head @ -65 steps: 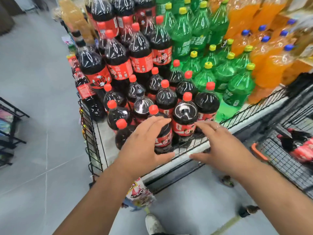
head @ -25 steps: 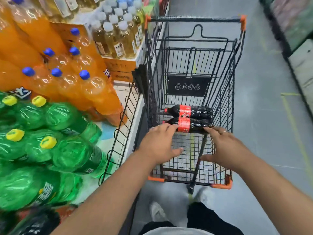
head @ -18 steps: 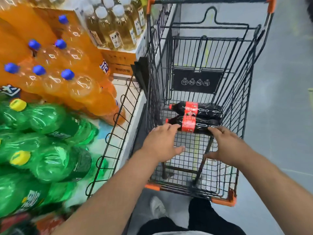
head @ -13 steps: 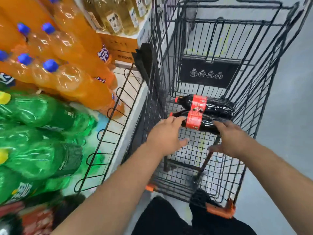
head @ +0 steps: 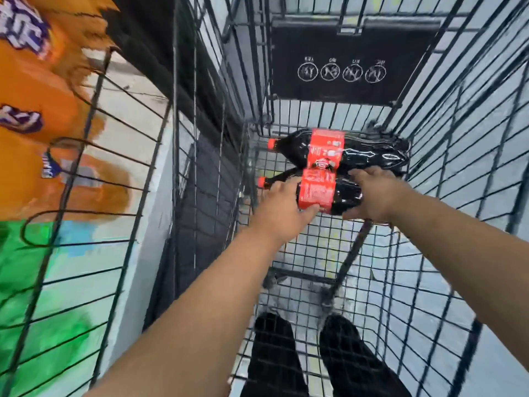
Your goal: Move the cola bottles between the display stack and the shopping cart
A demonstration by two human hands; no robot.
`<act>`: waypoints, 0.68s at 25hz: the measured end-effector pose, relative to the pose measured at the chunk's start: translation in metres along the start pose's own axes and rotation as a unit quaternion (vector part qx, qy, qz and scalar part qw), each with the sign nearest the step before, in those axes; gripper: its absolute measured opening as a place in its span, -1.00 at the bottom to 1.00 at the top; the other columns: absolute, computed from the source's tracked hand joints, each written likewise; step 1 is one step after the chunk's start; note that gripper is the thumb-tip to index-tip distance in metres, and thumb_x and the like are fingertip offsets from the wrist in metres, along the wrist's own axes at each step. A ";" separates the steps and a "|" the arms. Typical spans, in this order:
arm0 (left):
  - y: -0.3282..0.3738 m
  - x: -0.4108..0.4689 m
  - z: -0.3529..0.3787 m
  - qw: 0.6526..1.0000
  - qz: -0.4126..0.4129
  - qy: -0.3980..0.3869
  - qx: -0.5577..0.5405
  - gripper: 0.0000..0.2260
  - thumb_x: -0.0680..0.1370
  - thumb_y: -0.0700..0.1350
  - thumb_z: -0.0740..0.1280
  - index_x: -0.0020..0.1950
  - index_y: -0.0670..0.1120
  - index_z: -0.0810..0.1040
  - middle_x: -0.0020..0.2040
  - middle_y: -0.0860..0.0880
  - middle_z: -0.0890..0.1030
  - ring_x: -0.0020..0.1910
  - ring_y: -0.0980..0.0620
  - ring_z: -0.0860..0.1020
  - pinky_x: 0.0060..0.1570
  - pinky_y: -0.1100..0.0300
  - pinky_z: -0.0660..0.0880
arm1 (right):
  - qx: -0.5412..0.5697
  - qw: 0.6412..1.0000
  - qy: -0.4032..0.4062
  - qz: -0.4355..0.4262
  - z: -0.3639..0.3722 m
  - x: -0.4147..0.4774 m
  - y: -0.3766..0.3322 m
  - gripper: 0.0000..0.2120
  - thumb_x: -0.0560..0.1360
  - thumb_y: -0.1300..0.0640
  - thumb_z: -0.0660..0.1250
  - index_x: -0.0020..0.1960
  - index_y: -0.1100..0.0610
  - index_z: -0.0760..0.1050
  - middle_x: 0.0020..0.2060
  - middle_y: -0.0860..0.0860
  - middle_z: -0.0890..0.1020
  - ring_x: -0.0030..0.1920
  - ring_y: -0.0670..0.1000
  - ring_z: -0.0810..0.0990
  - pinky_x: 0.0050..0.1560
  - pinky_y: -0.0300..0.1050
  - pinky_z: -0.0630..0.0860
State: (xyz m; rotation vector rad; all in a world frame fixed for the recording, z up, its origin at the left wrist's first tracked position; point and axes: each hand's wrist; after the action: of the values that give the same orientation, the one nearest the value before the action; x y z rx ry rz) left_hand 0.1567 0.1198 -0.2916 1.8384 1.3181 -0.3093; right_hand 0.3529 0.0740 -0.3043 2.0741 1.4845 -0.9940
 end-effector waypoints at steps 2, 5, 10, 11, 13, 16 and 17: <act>-0.016 0.028 0.020 1.000 -0.014 0.013 -0.023 -0.38 0.59 0.11 0.40 0.58 -0.02 0.27 0.39 -0.14 0.45 0.35 -0.14 0.46 0.33 0.04 0.39 | -0.014 1.000 -0.006 0.007 0.015 0.028 0.003 0.02 0.31 -0.33 0.47 0.57 -0.01 0.05 0.47 0.14 0.26 0.44 0.20 0.28 0.36 0.15 0.35; -0.035 0.059 0.048 0.993 -0.059 0.045 -0.092 -0.38 0.59 0.12 0.40 0.58 -0.02 0.26 0.42 -0.11 0.40 0.33 -0.12 0.47 0.33 0.09 0.41 | -0.063 0.998 0.004 0.002 0.040 0.061 0.004 0.10 0.24 -0.36 0.49 0.56 0.04 0.04 0.38 0.15 0.36 0.36 0.21 0.38 0.32 0.14 0.39; -0.044 0.079 0.077 0.949 -0.154 0.111 -0.253 -0.41 0.61 0.13 0.37 0.58 0.06 0.24 0.42 -0.07 0.22 -0.10 0.15 0.35 -0.06 0.46 0.20 | -0.098 0.994 0.055 -0.012 0.051 0.086 0.004 0.10 0.10 -0.43 0.52 0.44 0.04 0.17 0.21 0.13 0.45 0.22 0.18 0.48 0.18 0.11 0.50; -0.045 0.085 0.082 0.936 -0.164 0.125 -0.285 -0.40 0.61 0.13 0.37 0.58 0.08 0.21 0.40 -0.07 0.25 -0.14 0.19 0.36 -0.06 0.45 0.24 | -0.102 0.993 0.060 -0.015 0.053 0.088 0.004 0.10 0.09 -0.45 0.50 0.43 0.03 0.18 0.20 0.12 0.46 0.22 0.18 0.48 0.17 0.11 0.49; -0.048 0.094 0.089 0.916 -0.175 0.132 -0.336 -0.37 0.61 0.15 0.35 0.60 0.14 0.13 0.41 -0.08 0.37 -0.08 0.13 0.45 -0.05 0.31 0.36 | -0.103 0.993 0.055 -0.018 0.058 0.088 0.003 0.11 0.05 -0.49 0.47 0.41 0.02 0.18 0.19 0.11 0.47 0.23 0.17 0.46 0.17 0.12 0.46; -0.052 0.104 0.094 0.906 -0.168 0.132 -0.365 -0.35 0.61 0.21 0.32 0.60 0.23 0.06 0.40 -0.15 0.42 -0.04 0.06 0.52 -0.01 0.21 0.42 | -0.060 0.998 0.030 -0.007 0.062 0.085 0.000 0.10 -0.01 -0.55 0.42 0.34 -0.01 0.19 0.13 0.10 0.49 0.19 0.16 0.48 0.15 0.12 0.48; -0.053 0.105 0.095 0.907 -0.161 0.129 -0.368 -0.35 0.60 0.22 0.32 0.60 0.25 0.06 0.40 -0.13 0.40 -0.08 0.12 0.50 0.01 0.19 0.44 | -0.031 0.999 0.016 0.004 0.064 0.082 -0.001 0.08 -0.03 -0.57 0.41 0.30 -0.02 0.20 0.06 0.08 0.50 0.13 0.14 0.49 0.12 0.10 0.51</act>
State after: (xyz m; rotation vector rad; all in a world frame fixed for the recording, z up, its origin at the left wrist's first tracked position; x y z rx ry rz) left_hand 0.1788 0.1247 -0.4411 1.0422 1.6326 0.2573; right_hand 0.3468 0.0839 -0.4075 2.0588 1.5035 -0.9039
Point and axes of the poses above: each hand's wrist, its own x-axis towards the middle knuckle, its own z-axis out of the palm, y = z × x
